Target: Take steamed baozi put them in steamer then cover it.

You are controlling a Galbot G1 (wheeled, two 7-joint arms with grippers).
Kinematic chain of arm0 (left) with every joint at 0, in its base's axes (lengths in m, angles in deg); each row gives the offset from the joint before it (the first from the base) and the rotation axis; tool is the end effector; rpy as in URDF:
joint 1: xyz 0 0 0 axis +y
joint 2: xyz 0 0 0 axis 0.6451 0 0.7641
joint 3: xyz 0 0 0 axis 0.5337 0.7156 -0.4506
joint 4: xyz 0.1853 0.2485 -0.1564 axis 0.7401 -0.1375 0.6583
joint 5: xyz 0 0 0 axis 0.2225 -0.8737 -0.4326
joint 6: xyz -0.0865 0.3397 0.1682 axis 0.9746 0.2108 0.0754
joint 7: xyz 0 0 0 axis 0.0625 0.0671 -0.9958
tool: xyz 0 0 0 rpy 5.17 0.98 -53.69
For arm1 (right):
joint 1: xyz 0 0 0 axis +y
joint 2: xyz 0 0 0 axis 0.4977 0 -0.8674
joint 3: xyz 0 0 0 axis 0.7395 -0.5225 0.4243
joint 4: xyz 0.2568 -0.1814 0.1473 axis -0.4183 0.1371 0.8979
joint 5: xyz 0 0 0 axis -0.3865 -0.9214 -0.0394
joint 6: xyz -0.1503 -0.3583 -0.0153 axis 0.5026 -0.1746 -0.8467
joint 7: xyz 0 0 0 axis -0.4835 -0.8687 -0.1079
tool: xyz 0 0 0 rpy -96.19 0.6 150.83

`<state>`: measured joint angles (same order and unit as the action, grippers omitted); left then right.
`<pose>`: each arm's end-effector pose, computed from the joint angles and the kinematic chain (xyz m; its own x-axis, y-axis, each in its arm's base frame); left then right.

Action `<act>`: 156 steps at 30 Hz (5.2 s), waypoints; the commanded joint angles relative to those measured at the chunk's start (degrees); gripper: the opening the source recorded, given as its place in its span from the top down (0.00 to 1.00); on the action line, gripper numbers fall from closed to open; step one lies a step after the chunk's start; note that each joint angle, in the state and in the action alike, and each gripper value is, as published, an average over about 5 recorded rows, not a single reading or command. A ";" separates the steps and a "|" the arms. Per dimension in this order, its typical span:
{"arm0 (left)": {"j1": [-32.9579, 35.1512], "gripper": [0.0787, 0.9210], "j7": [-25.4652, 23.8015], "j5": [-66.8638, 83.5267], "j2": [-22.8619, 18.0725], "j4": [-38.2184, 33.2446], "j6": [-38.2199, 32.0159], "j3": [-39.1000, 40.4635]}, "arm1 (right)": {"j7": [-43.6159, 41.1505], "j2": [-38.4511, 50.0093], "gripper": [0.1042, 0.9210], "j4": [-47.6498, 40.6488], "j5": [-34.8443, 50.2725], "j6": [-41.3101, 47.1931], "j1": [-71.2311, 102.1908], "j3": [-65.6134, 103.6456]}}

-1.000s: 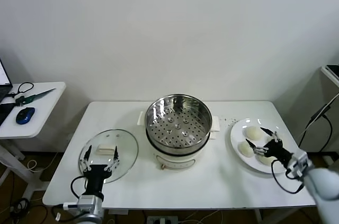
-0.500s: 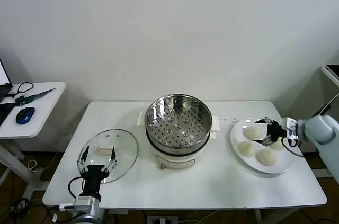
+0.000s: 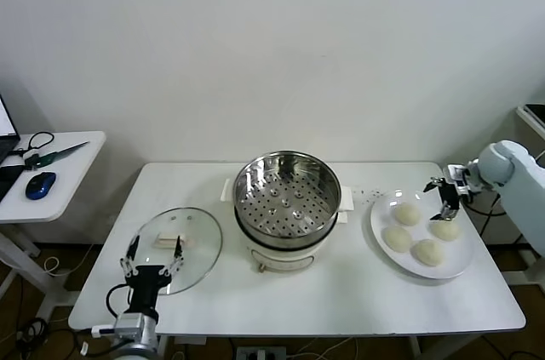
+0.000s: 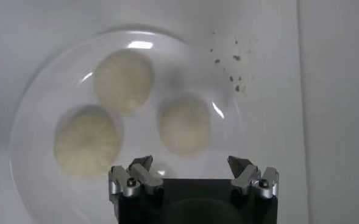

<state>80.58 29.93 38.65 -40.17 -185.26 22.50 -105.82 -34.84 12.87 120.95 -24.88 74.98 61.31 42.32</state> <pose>0.2089 0.0462 -0.3444 -0.9860 -0.1346 0.0989 -0.1137 0.9746 0.1928 0.5912 -0.2936 -0.1977 -0.2514 -0.0686 0.9654 -0.9678 0.0299 -0.2499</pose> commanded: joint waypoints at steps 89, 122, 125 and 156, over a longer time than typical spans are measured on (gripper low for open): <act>2.84 0.12 -0.47 3.48 0.12 0.15 1.15 -0.96 | -3.84 -23.40 0.27 19.63 -6.08 -30.69 -32.04 -28.56; 4.50 0.12 0.00 4.48 0.97 0.23 0.43 -2.13 | 0.96 -32.96 0.25 14.37 -27.33 -33.36 -15.47 -25.57; 4.67 0.12 0.00 4.38 1.10 0.18 0.38 -2.11 | 0.86 -32.79 0.25 14.37 -27.38 -32.94 -14.98 -25.31; 4.76 0.12 -0.11 3.29 1.06 -1.29 0.61 -1.75 | 5.87 -5.14 0.12 25.95 26.62 0.39 -37.53 -40.69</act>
<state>85.51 29.98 42.00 -39.17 -186.22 23.12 -107.72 -34.78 -5.42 143.11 -24.50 54.41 33.36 11.56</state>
